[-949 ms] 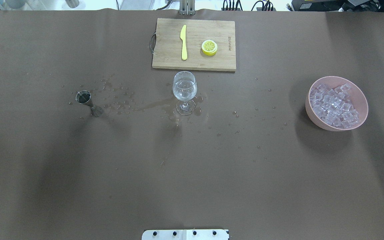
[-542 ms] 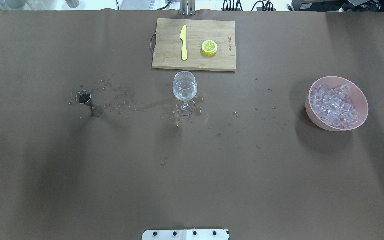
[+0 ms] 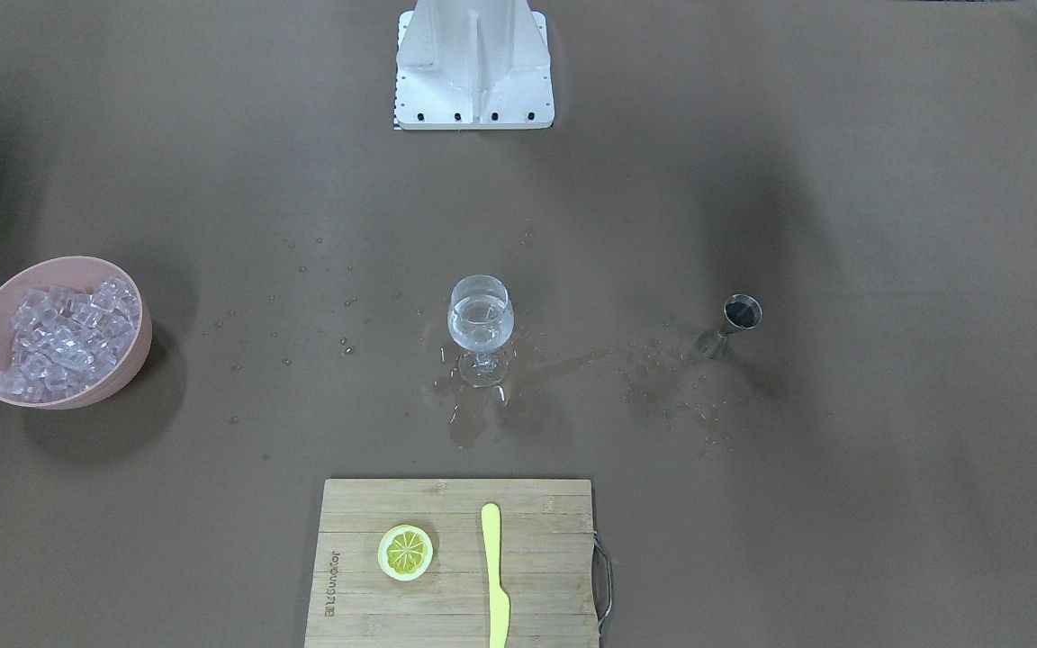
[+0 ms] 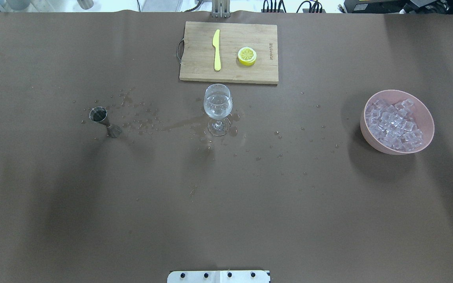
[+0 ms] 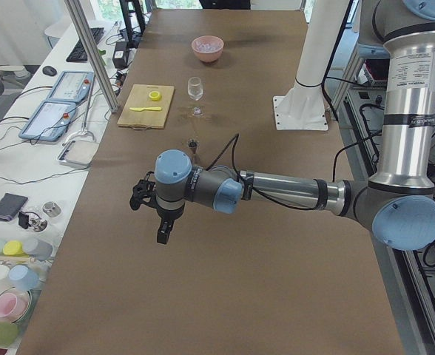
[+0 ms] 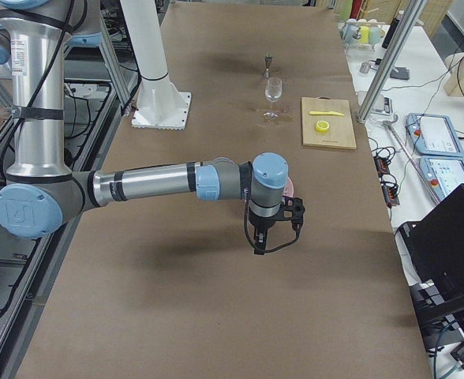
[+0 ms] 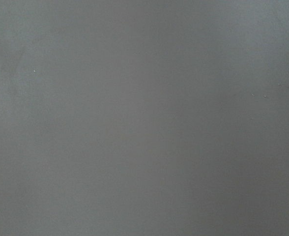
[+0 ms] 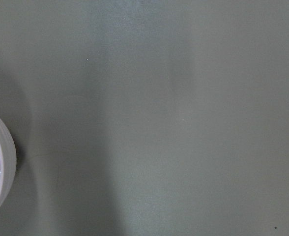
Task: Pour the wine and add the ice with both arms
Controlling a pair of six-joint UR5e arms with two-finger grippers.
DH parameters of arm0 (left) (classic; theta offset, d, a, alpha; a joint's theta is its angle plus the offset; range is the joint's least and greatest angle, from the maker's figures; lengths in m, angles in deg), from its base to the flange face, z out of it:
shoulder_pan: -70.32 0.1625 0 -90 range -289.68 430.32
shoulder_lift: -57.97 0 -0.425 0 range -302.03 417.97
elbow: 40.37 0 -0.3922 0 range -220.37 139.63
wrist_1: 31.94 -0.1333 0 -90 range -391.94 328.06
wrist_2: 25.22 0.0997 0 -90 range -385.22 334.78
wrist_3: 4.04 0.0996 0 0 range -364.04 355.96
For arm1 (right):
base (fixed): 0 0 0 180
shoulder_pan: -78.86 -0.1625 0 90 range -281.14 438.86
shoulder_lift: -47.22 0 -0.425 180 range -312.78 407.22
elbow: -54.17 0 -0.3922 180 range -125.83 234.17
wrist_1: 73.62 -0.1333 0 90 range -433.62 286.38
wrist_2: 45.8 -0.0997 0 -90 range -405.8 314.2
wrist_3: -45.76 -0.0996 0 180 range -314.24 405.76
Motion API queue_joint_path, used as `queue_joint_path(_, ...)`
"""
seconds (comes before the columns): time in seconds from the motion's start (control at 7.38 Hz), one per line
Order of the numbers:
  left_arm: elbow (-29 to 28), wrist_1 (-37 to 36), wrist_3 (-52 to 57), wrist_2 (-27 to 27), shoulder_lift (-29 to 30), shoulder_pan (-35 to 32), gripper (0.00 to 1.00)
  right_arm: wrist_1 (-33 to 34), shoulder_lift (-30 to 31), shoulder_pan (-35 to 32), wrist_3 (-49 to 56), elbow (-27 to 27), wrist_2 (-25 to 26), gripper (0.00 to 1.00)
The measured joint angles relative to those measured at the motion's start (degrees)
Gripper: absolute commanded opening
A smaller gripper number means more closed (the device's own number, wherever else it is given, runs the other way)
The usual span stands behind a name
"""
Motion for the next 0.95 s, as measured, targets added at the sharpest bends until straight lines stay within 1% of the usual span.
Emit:
queue_joint_path(0.27,1.2,0.1,0.1,-0.1,-0.3,0.0,0.98,-0.1,-0.1,0.0,0.0,0.0,0.0,1.0)
queue_joint_path(0.54,4.8,-0.1,-3.6,0.0,-0.3,0.1,0.98,-0.1,-0.2,0.0,0.0,0.1,-0.1,1.0)
queue_joint_path(0.81,11.7,-0.8,-16.0,0.2,-0.1,2.2,0.98,0.0,-0.2,0.0,0.0,0.1,-0.1,1.0)
queue_joint_path(0.95,15.6,-1.4,-24.1,1.2,0.3,5.3,0.98,0.0,-0.1,0.0,0.0,0.1,-0.1,1.0)
